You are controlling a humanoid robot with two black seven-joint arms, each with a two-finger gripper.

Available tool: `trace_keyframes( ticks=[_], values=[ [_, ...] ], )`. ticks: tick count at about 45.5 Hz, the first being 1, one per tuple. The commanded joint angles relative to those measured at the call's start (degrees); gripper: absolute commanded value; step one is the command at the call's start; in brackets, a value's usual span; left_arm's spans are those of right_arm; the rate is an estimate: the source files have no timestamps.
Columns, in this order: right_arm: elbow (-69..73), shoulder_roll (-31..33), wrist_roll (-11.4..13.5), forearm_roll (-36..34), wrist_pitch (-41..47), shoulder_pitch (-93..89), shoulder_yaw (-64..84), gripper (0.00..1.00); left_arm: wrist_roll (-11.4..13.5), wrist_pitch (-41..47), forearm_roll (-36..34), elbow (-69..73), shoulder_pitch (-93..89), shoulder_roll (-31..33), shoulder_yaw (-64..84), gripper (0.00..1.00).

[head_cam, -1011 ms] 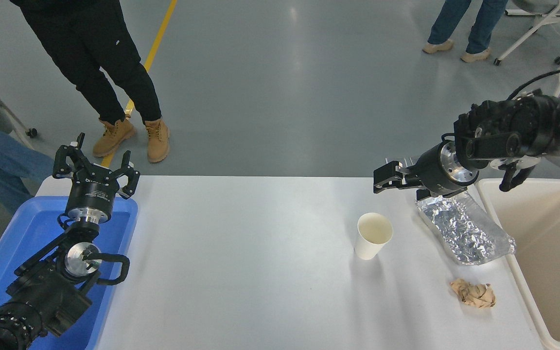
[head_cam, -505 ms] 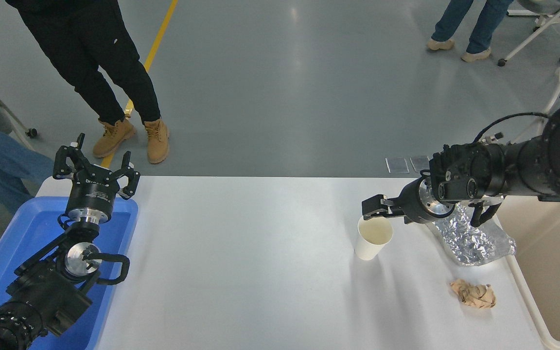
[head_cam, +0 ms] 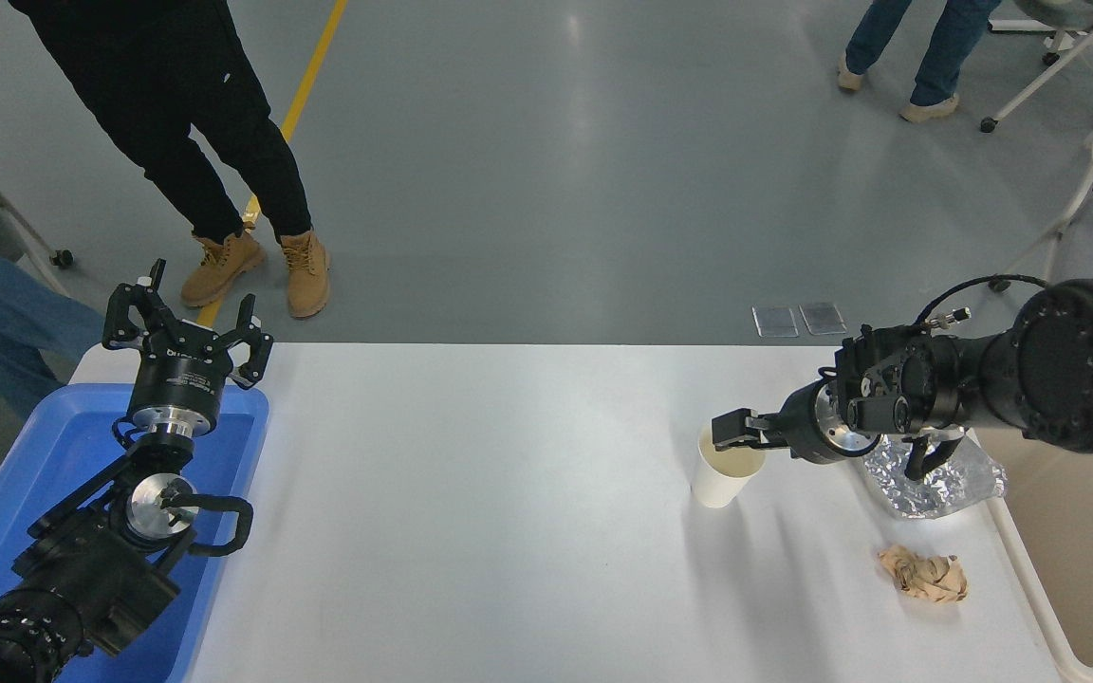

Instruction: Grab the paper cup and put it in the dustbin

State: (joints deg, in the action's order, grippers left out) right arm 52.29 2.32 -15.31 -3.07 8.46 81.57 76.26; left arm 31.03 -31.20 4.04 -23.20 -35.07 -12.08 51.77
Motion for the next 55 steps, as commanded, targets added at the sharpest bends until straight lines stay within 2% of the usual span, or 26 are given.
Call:
trace_keyframes(
  ticks=[1,5,10,14,15,24,32,36,55],
  values=[
    [-1.31,-0.03,0.11,-0.09,-3.89,-2.65,0.21,0.84,0.0,0.0,0.0,0.0,0.0,0.04,0.0,0.99],
    [-1.31,-0.03,-0.07,0.61,-4.5,-2.91,0.21,0.66,0.0,0.0,0.0,0.0,0.0,0.04,0.0,0.99],
    [-1.22,0.05,-0.24,0.7,-4.33,-2.82,0.3,0.28,0.0,0.0,0.0,0.0,0.0,0.04,0.0,0.99],
    [-1.05,0.05,-0.16,-0.18,-3.45,-2.47,0.21,0.03,0.0,0.0,0.0,0.0,0.0,-0.04,0.0,0.99],
    [-1.05,0.14,-0.16,-0.26,-3.27,-2.38,0.21,0.01,0.0,0.0,0.0,0.0,0.0,0.04,0.0,0.99],
    [-0.78,0.32,-0.77,-0.18,-1.52,-1.42,0.03,0.0,0.0,0.0,0.0,0.0,0.0,-0.04,0.0,0.99],
    [-0.61,1.19,-3.05,0.44,-1.52,1.48,0.21,0.0,0.0,0.0,0.0,0.0,0.0,-0.04,0.0,0.99],
    [-0.26,2.07,-3.32,0.44,-1.25,3.68,0.3,0.0,0.0,0.0,0.0,0.0,0.0,-0.05,0.0,0.99],
    [8.53,14.11,-3.76,0.61,5.69,26.17,-1.11,0.0,0.0,0.0,0.0,0.0,0.0,-0.05,0.0,0.99]
  ],
)
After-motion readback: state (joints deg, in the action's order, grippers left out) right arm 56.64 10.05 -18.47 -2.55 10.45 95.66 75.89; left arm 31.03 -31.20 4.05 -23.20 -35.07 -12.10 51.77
